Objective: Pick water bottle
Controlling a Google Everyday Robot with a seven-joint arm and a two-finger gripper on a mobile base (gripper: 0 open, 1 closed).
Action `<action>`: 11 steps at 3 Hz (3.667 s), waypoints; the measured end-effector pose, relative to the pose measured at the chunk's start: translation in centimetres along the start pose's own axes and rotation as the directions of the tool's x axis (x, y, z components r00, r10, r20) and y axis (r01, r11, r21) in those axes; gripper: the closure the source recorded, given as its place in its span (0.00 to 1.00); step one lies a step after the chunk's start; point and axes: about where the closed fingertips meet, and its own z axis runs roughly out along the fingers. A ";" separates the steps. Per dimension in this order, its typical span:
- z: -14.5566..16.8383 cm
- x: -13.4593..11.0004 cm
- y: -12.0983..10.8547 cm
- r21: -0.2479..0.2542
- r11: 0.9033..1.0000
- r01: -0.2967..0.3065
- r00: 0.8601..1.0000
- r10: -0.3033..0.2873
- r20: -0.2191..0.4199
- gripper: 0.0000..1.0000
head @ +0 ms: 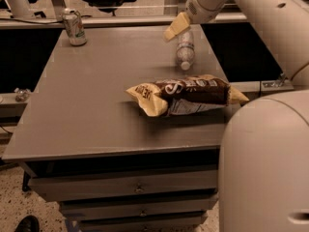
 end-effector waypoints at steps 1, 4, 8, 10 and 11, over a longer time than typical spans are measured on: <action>2.8 0.3 0.0 0.040 0.996 -0.076 0.995 0.078 -0.065 0.00; 7.4 1.6 2.2 0.030 0.982 -0.185 0.966 0.187 -0.176 0.39; 4.4 -2.0 6.6 -0.208 0.966 -0.152 0.988 0.147 -0.036 1.00; -1.3 -8.0 14.7 -0.441 0.895 0.065 0.976 0.035 0.216 1.00; -3.9 -10.5 19.0 -0.515 0.845 0.144 0.952 0.024 0.305 1.00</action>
Offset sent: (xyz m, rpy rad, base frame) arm 0.0290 0.0174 -0.0609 -0.0283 0.1624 -0.2218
